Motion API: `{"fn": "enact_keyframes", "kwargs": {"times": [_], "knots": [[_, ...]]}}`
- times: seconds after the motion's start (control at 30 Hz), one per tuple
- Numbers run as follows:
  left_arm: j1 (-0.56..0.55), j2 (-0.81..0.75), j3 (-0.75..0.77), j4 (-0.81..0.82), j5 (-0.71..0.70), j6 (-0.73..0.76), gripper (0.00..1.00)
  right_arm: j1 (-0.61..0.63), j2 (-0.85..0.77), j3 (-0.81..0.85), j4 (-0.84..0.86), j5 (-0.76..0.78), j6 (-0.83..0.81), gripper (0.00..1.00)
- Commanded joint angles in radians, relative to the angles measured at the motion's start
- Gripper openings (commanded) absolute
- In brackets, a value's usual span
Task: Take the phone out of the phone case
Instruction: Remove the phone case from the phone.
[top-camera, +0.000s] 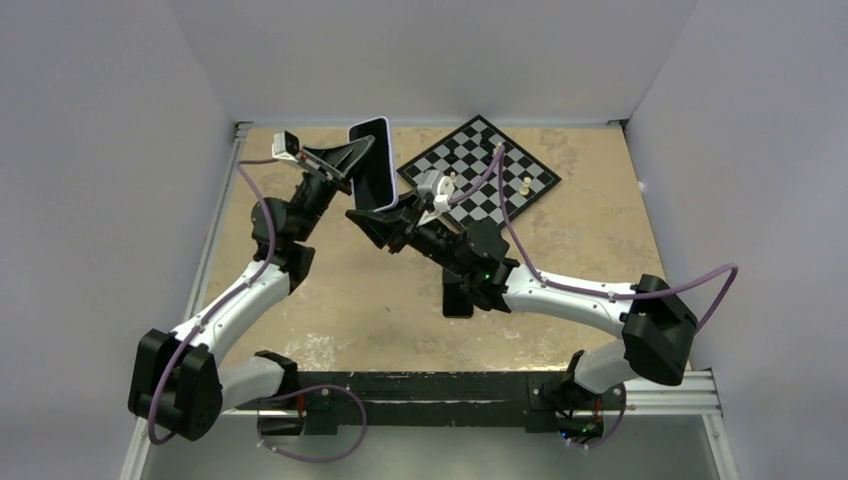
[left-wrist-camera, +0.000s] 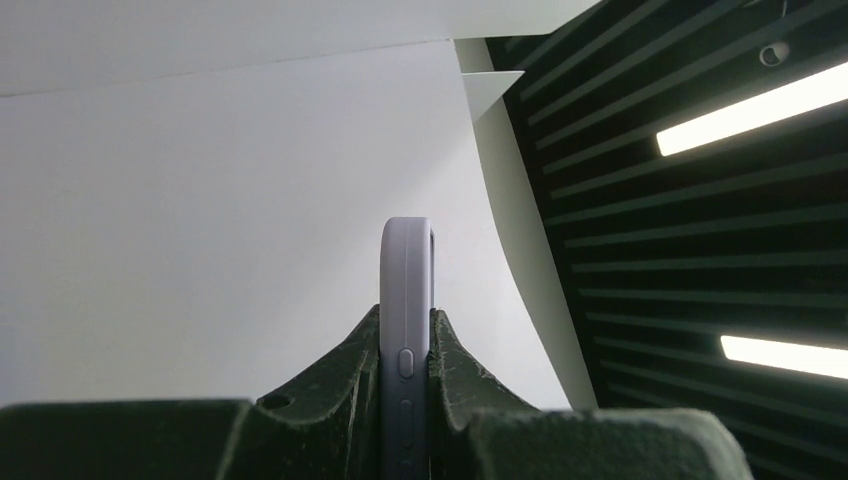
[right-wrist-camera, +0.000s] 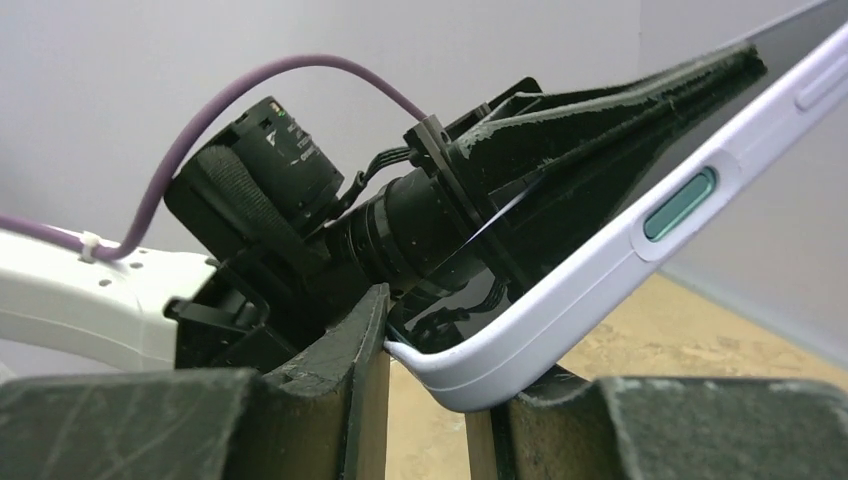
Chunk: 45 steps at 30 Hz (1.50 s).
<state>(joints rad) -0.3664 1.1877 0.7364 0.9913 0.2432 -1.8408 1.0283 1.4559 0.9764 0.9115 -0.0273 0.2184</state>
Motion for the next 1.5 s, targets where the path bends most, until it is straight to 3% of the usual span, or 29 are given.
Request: {"fn": "enact_keyframes", "kwargs": {"times": [0.0,0.33,0.6,0.63,0.7,0.83,0.9,0.97,1.03,1.2,1.47], "knots": [[-0.011,-0.134,0.011,-0.105,0.095,-0.056,0.0,-0.065,0.038,-0.01,-0.03,0.168,-0.356,0.0],[-0.011,-0.171,0.027,-0.163,0.109,-0.052,0.0,-0.083,0.075,0.036,-0.086,0.231,-0.575,0.0],[-0.01,-0.138,0.033,-0.076,0.096,-0.047,0.0,-0.085,0.035,0.017,-0.172,0.198,-0.418,0.0],[-0.005,-0.135,0.043,-0.072,0.108,-0.024,0.0,-0.085,0.021,0.007,-0.199,0.188,-0.38,0.03],[0.01,-0.125,0.063,-0.086,0.142,0.034,0.0,-0.086,-0.02,-0.027,-0.261,0.17,-0.287,0.33],[0.03,-0.109,0.083,-0.114,0.199,0.154,0.0,-0.086,-0.123,-0.087,-0.446,0.102,-0.117,0.7],[0.037,-0.102,0.1,-0.145,0.228,0.204,0.0,-0.088,-0.195,-0.112,-0.513,0.036,-0.071,0.78],[0.041,-0.09,0.111,-0.148,0.244,0.234,0.0,-0.098,-0.271,-0.105,-0.603,-0.021,-0.024,0.82],[0.043,-0.075,0.131,-0.149,0.267,0.255,0.0,-0.147,-0.324,-0.079,-0.672,-0.184,0.04,0.83],[0.043,-0.049,0.157,-0.135,0.289,0.268,0.0,-0.256,-0.374,-0.06,-0.564,-0.57,0.263,0.8],[0.043,-0.065,0.17,-0.17,0.301,0.299,0.0,-0.269,-0.31,0.005,-0.424,-0.734,0.4,0.78]]}}
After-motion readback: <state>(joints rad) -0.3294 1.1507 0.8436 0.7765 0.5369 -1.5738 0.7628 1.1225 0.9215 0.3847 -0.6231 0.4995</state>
